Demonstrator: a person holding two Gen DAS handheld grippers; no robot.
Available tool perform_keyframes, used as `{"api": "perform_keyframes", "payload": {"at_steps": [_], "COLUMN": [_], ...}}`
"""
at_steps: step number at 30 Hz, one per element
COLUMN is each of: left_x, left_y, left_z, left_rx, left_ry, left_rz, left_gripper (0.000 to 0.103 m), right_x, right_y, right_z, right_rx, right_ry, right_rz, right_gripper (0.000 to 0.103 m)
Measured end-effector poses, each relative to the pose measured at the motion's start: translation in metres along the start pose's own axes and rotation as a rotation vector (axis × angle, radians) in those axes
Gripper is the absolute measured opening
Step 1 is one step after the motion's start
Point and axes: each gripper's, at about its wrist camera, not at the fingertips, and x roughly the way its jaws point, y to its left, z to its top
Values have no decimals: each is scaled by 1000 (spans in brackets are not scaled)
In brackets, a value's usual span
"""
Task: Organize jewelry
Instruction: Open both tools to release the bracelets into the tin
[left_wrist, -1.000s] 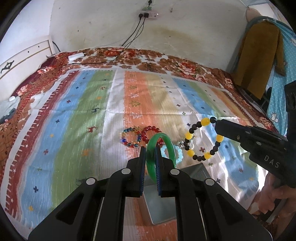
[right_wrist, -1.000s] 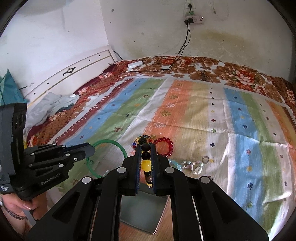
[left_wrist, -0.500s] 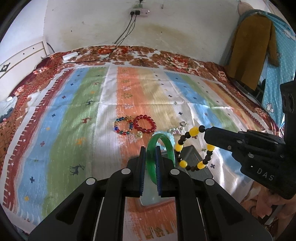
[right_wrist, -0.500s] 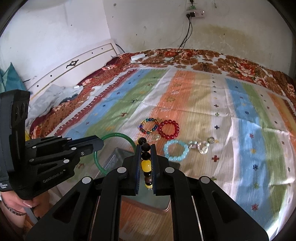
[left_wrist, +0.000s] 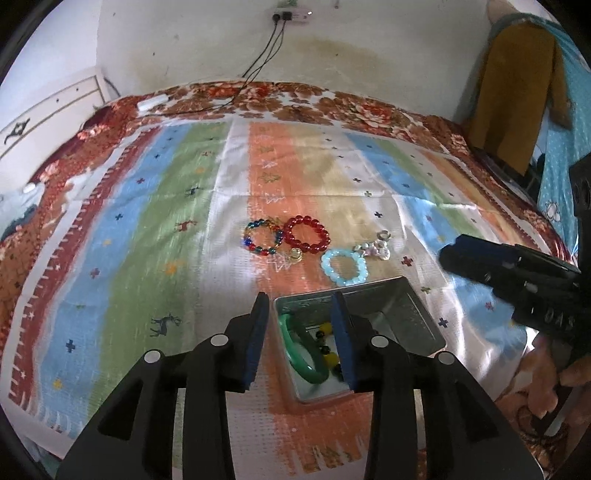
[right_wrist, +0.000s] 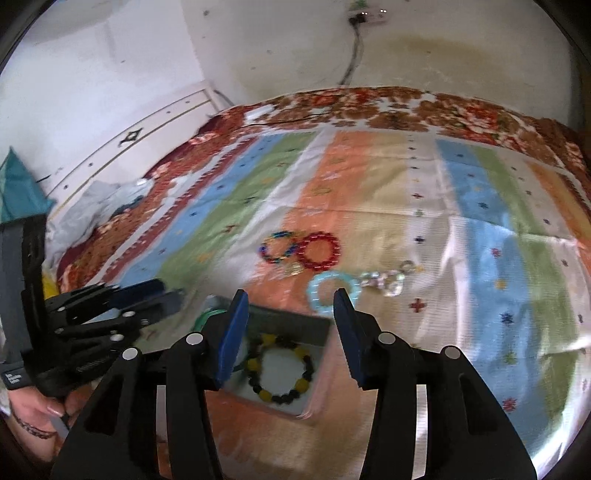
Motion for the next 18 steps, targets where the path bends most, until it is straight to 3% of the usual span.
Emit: {"api": "perform_keyframes", "payload": {"at_steps": [18], "left_x": [30], "left_y": [15], "left_z": [23], "left_rx": [-11], "left_ry": [28], "left_rz": [61], "left_gripper": [45], "right_x": [21], "right_y": [-33], "right_z": [15], "right_rx": [32], "right_ry": [46], "right_rz": [-92], "right_gripper": [48]}}
